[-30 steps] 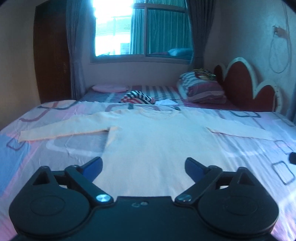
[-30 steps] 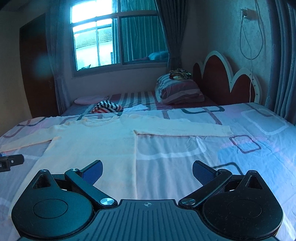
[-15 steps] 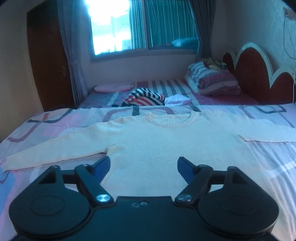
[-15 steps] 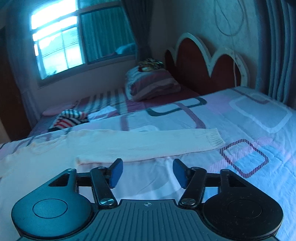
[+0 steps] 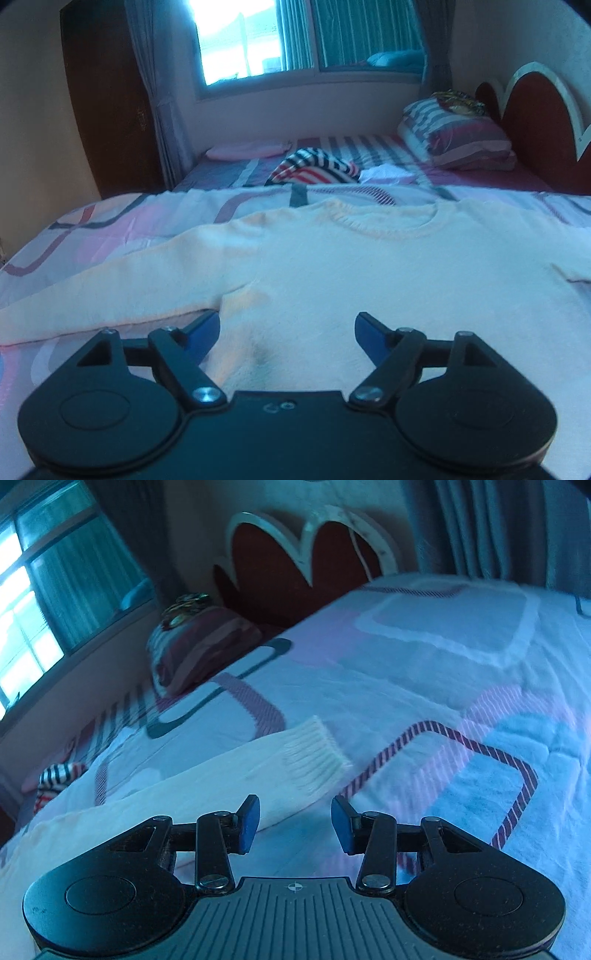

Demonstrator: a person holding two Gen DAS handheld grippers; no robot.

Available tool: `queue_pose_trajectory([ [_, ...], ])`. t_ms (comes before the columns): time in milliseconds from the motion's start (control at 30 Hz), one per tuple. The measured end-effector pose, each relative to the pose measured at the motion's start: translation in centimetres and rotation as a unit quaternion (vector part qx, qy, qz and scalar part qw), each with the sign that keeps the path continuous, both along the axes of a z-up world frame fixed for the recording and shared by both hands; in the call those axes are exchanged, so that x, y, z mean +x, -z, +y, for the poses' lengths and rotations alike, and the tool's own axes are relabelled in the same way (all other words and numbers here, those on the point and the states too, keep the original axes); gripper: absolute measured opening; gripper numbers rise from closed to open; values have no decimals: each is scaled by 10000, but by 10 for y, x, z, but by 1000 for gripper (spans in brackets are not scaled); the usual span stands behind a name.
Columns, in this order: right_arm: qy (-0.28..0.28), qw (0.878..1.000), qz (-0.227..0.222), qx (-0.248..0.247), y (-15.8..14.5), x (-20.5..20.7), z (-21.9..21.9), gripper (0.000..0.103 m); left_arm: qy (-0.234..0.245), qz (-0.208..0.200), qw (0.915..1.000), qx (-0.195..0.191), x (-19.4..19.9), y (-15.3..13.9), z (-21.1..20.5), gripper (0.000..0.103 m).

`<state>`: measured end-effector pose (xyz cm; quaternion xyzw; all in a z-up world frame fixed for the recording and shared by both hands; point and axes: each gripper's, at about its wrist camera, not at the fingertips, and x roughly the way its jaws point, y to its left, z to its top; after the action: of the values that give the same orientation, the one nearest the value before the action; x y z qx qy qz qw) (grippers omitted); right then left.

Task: Fold small clothes
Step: 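Reach the right tool to the sweater sleeve cuff and close on it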

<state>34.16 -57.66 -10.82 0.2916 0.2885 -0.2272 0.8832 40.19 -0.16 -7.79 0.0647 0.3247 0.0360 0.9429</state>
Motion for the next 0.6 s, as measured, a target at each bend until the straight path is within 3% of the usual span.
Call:
queue_pose_trajectory([
  [133, 87, 9996, -163, 227, 8, -1, -14, 41, 14, 112, 9999, 56, 5, 10, 2, 81],
  [233, 25, 10000, -49, 81, 7, 3, -12, 24, -4, 165, 9998, 62, 10, 16, 5, 81],
  [300, -47, 10000, 12, 26, 5, 6, -11, 2, -38, 188, 9998, 54, 13, 18, 7, 81],
  [467, -285, 9972, -215, -654, -9, 4, -5, 2, -29, 264, 9996, 127, 18, 22, 14, 85],
  [500, -210, 9986, 99, -467, 0, 9, -12, 2, 18, 375, 9992, 149, 19, 24, 15, 85],
  [533, -159, 9994, 114, -299, 5, 10, -16, 2, 67, 450, 9988, 165, 20, 26, 16, 85],
  [600, -194, 9988, 81, -440, 0, 10, -10, 2, 147, 432, 9987, 210, 16, 25, 20, 85],
])
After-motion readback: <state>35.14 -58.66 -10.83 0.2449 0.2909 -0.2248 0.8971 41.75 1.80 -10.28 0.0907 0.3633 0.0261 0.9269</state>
